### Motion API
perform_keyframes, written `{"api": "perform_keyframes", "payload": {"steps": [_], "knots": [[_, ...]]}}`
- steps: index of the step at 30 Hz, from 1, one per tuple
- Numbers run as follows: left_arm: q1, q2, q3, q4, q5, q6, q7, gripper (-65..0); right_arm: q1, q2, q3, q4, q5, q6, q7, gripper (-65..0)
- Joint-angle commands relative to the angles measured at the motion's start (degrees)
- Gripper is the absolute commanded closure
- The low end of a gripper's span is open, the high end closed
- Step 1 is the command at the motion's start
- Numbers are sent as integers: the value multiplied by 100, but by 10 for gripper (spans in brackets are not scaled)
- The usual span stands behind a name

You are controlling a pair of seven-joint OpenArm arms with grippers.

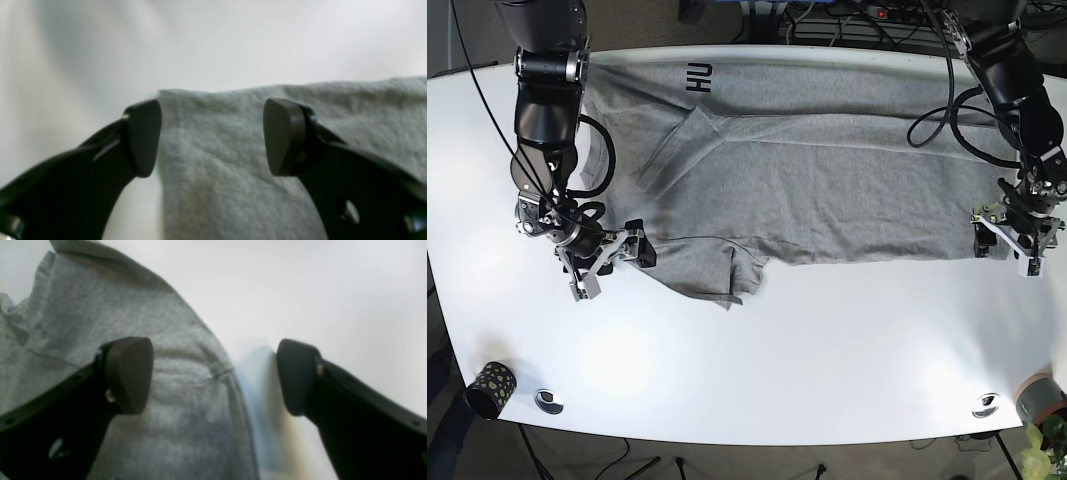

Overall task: Fold the T-shirt properly
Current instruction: 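Grasp the shirt's collar edge with both grippers, then lift the collar edge with both grippers and fold it over the hem fold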

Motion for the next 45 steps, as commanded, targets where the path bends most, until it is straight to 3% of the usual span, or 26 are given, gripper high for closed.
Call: {"api": "perform_keyframes", "payload": {"steps": [1,7,11,23,28,37,45], "knots": [[-95,-99,-182,96,-72,-5,-129,-446,-36,-38,-6,123,27,62,-135,-553],[-121,-160,-218,-124,-72,-5,-120,-478,-282,-152,-6,519,27,62,-188,-515],[-130,-283,-226,-326,-81,-5,-120,-564,-335,-179,-6,624,27,53,-188,-382],[-473,-301,-244,-959,-81,30,-146,-567,-318,-284,-6,642,-271,62,-179,-17],[-780,-318,-244,-1548,-54,39,-155,-565,-318,-381,-6,659,-491,62,-170,-6],[-1062,-424,-218,-2181,-45,30,-173,-557,-318,-390,3,659,-447,62,-170,-6],[-1413,-424,-209,-2832,-45,-5,-225,-361,-309,-381,29,668,-439,62,-161,-5]]}}
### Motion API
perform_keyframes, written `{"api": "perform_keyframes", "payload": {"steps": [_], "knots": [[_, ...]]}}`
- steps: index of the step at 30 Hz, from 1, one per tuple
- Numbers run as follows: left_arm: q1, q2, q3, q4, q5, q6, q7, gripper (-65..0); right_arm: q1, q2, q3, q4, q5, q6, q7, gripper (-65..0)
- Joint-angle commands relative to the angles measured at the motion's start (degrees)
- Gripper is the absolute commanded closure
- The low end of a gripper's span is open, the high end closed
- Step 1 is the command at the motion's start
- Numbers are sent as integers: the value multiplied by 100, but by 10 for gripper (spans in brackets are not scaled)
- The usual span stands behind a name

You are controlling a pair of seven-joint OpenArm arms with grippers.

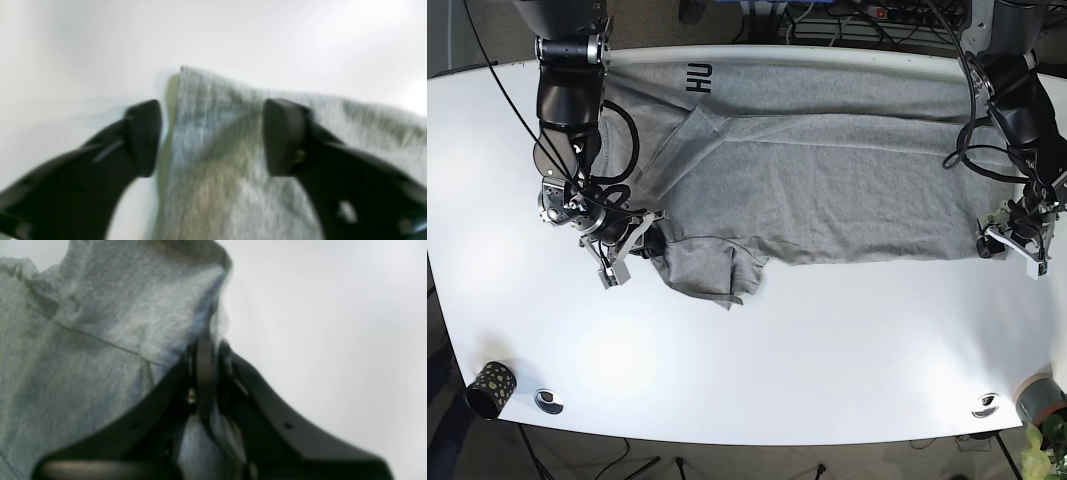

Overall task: Fold the T-shirt properly
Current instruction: 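Lift the collar edge with both grippers and fold it over the hem fold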

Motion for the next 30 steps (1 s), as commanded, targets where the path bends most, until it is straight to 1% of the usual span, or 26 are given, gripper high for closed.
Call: {"api": "perform_keyframes", "payload": {"steps": [1,3,6,9,10,15,17,19,22,23,24,26,30], "knots": [[-179,-70,5,-155,-48,-47,-97,-333,91,67,16,76,-32,38,-68,-5],[-187,-70,5,-278,-39,-47,-194,-292,91,67,16,76,-32,38,-68,-5],[-187,-70,5,-331,-39,-47,-246,-172,100,67,16,85,-32,38,-68,-5],[-187,-70,5,-322,-39,-47,-246,-13,100,67,7,225,-58,38,-68,-3],[-179,-70,5,-322,-39,-47,-255,0,91,67,7,304,-67,38,-68,-3],[-170,-61,-30,-216,-91,-56,-255,0,74,59,-1,665,-67,29,-85,-3],[-143,-52,-39,74,-100,-91,-237,0,74,59,-1,806,-67,29,-85,-3],[-108,-26,-47,513,-100,-275,-202,0,74,85,-1,937,-67,20,-85,-3],[76,0,-47,1085,-100,-478,132,0,74,111,-1,1122,-67,20,-94,-3],[85,80,-47,1243,-100,-530,246,0,74,129,-1,1210,-67,20,-94,-3],[103,150,-47,1454,-100,-548,369,0,56,199,-1,1315,-67,20,-94,-3],[138,229,-56,1753,-100,-618,492,0,30,252,-1,1482,-67,20,-138,-3],[481,264,-56,2456,-100,-697,774,0,-67,322,25,1957,-50,38,-665,-3]]}}
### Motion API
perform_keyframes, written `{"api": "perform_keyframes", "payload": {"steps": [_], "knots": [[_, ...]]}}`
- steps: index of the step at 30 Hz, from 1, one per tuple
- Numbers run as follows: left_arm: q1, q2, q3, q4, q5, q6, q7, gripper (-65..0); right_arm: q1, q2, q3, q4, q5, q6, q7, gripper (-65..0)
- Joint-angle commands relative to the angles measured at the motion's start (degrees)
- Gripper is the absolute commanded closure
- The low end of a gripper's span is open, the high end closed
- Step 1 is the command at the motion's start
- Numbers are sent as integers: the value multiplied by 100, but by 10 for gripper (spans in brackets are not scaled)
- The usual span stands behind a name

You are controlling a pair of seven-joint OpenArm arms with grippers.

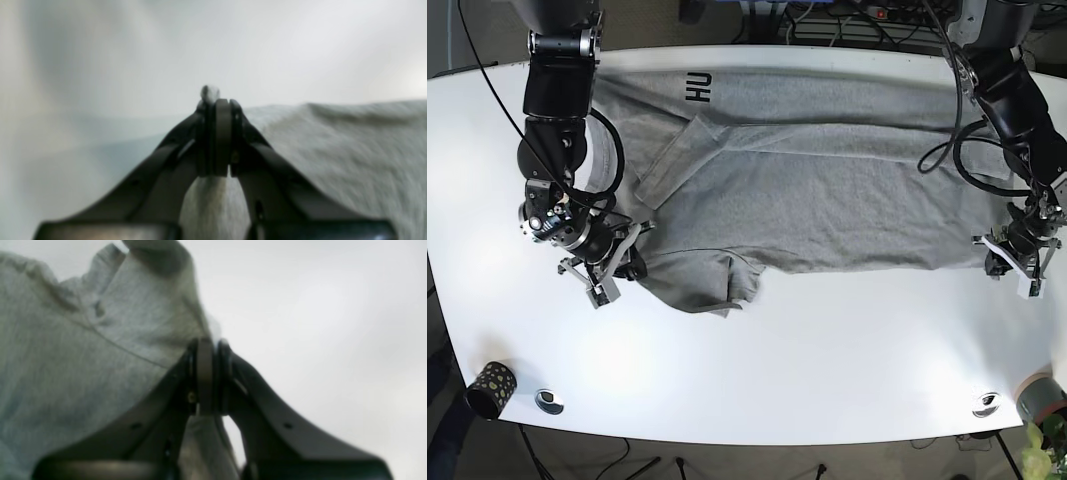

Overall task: Fold the T-shirt properly
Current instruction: 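Lift the collar edge with both grippers and fold it over the hem fold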

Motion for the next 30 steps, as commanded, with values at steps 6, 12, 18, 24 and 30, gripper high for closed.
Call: {"api": "perform_keyframes", "payload": {"steps": [6,12,18,24,30], "knots": [[444,75,-41,1141,-35,20,246,0,-255,222,34,1090,99,27,-343,-3],[840,110,-472,1686,-158,11,536,0,-835,231,34,1898,64,10,-370,-3],[1244,66,-709,1756,-668,11,650,0,-1486,231,43,2610,64,1,-370,-2],[1613,66,-718,2117,-703,11,659,0,-2066,214,51,3164,55,-8,-370,-2],[1833,66,-779,2170,-712,11,659,0,-2567,38,658,3446,90,36,-370,-2]]}}
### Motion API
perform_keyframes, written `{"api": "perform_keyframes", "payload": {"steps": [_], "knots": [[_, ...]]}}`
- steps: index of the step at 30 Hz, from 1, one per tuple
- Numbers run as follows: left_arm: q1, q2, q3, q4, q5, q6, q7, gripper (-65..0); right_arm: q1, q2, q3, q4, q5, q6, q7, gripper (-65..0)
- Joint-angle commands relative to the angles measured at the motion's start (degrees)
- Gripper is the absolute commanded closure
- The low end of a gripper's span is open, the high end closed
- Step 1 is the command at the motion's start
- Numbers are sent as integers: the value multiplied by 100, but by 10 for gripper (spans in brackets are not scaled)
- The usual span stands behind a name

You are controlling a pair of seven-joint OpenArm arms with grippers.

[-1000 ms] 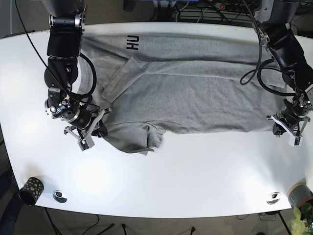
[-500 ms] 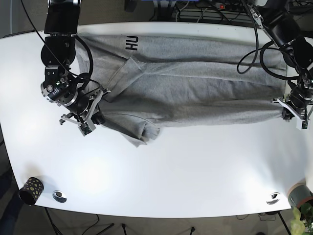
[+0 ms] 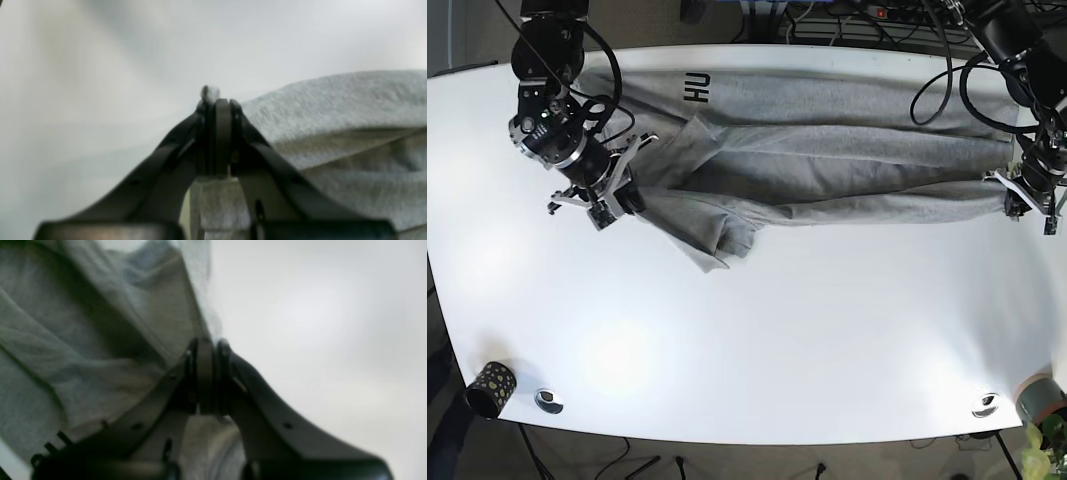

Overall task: Fold the T-shirt properly
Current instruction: 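Lift the collar edge with both grippers and fold it over the hem fold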

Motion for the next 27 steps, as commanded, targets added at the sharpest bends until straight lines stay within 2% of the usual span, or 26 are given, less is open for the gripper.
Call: {"api": "perform_keyframes", "payload": {"steps": [1,6,12,17,23,25,26,27], "knots": [[-22,-117,-137,111,-60,6,-93,0,-47,-48,256,141,3,36,118,-2],[30,-117,-348,93,-60,6,-93,0,-293,-56,590,132,21,45,118,-2],[312,-108,-339,322,-60,6,-75,0,-627,-109,626,141,21,45,118,-2],[479,-117,-374,427,-60,6,268,0,-882,-232,643,150,29,45,118,-3],[874,-188,-331,471,-60,6,320,0,-1058,-294,643,114,-23,27,118,-10],[936,-188,-331,445,-60,6,329,0,-1102,-294,643,106,-23,10,118,-43],[936,-188,-313,427,-60,6,329,0,-1111,-303,652,97,-23,1,118,-86],[936,-205,-216,418,-34,6,329,-36,-1120,-303,661,97,-23,1,118,-143]]}}
